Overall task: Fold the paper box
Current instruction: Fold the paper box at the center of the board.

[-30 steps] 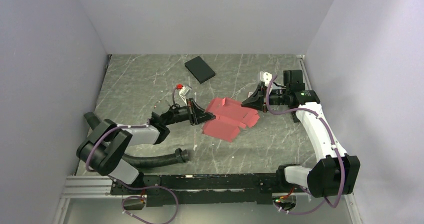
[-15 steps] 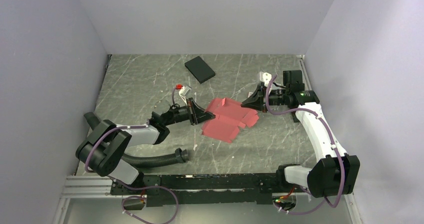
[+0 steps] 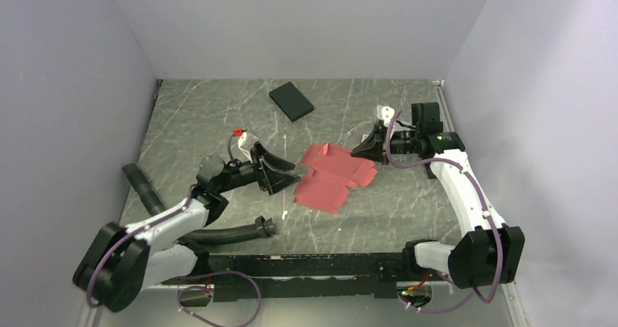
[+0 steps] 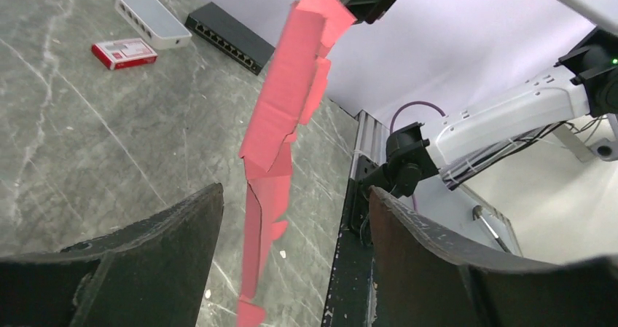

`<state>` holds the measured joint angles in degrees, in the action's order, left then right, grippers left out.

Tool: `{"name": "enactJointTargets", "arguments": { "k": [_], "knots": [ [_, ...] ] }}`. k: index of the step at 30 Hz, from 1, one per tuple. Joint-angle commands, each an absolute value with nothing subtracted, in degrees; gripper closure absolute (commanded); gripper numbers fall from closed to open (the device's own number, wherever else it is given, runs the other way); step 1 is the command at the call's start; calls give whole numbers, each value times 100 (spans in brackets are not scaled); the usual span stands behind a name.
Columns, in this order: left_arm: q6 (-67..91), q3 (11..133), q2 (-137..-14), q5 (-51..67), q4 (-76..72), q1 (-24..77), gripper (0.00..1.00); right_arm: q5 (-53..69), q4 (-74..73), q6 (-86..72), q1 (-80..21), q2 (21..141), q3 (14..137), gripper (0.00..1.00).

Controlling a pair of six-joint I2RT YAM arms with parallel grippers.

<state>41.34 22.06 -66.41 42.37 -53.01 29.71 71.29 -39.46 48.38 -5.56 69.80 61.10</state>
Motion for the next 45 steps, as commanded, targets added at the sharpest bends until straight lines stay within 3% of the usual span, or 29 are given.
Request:
{"name": "enactJointTargets", "arguments": {
  "k": [1,8,19,32,38,45],
  "knots": [
    [3418,2198,-5655,3801,-3831,2953,22,7168,-3893,4885,-581,6948,6091,100],
    [3060,2349,-4669,2323,-2485,2896,29,6888,-3999,5135,-607,6990,6050,100],
    [2981,2598,-5721,1987,-3317,2794,45,5135,-3906,5599,-1465,6927,5935,100],
    [3076,2053,-6987,1793,-4688,2716,47,2526,-2630,5574,-2803,7380,5296,100],
    [3370,2020,-7787,1983,-5376,2699,47,2289,-2102,5659,-3025,7470,4879,100],
    [3244,2239,-8346,1971,-5100,2657,46,2515,-1947,6178,-3066,7358,4418,100]
  ]
}}
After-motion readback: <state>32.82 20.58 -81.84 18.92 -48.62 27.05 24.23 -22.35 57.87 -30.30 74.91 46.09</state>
